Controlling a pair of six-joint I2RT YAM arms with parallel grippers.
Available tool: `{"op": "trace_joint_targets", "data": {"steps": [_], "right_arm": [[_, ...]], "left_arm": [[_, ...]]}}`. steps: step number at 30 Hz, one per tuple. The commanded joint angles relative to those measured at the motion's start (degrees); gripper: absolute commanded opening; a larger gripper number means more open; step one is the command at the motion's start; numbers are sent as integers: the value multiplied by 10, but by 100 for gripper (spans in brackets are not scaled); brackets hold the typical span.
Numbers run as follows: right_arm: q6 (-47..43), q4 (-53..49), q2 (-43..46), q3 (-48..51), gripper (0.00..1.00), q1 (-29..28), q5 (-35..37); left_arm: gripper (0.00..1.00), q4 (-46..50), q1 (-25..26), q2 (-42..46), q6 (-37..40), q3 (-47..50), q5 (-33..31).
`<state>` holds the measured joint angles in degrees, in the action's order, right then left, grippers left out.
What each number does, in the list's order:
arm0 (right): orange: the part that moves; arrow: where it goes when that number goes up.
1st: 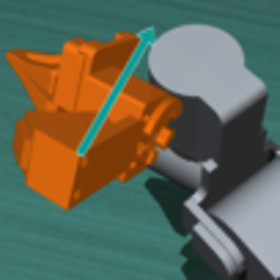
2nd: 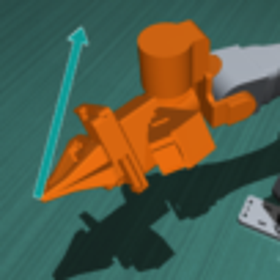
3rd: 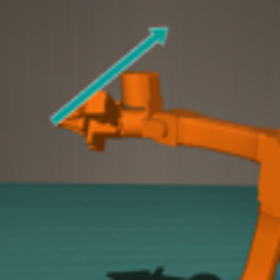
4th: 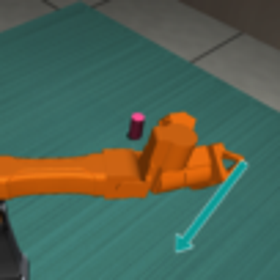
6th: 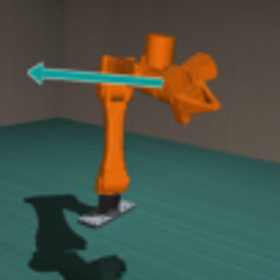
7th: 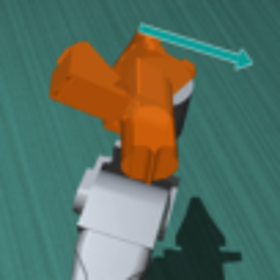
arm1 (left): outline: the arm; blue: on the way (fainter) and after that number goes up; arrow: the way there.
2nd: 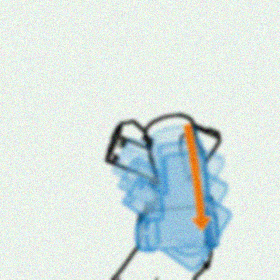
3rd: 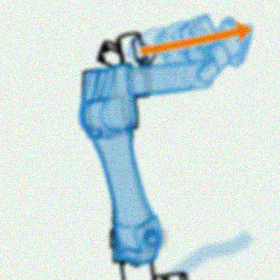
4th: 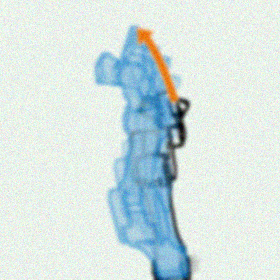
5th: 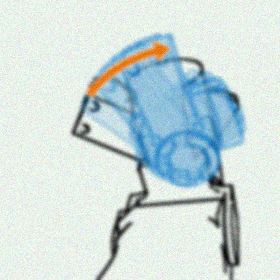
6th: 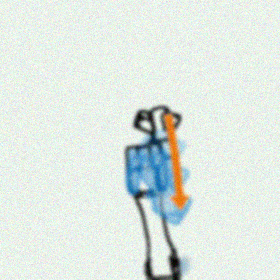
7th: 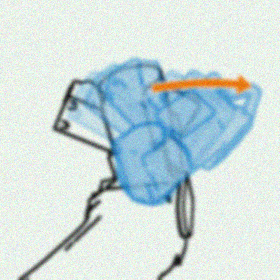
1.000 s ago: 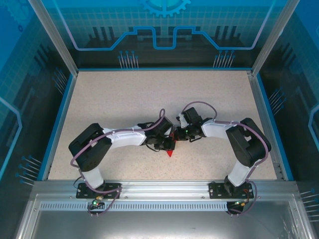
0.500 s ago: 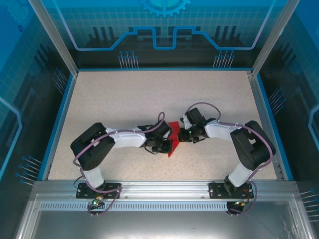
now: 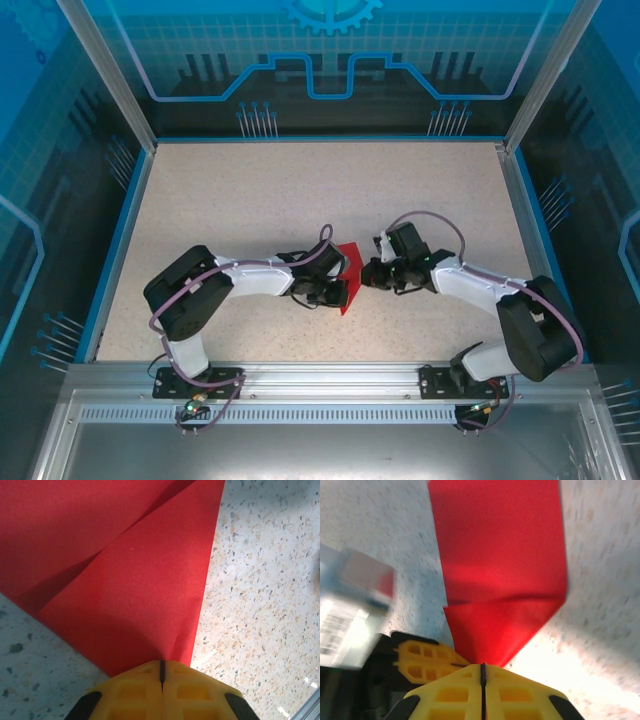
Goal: Fold a paper plane with a square sheet of paper (pick it up from the middle)
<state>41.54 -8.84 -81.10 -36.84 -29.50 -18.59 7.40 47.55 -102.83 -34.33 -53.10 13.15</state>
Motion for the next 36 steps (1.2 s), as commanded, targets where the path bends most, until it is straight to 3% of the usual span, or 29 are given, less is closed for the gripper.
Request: {"op": "trace_joint_targets", "data": {"steps": [1, 8, 16, 36], "right_arm": [[100, 87, -24, 31, 4, -39, -17], [131, 135, -94, 35, 1, -73, 4], [89, 30, -95, 1, 0, -72, 110], [51, -13, -71, -21, 0, 12, 147]], "left_arm": [[0, 31, -1, -39, 14, 13, -11], [0, 40, -1, -38, 21, 17, -14], [0, 52, -1, -39, 31, 20, -17], [0, 69, 0, -48, 53, 20, -25]]}}
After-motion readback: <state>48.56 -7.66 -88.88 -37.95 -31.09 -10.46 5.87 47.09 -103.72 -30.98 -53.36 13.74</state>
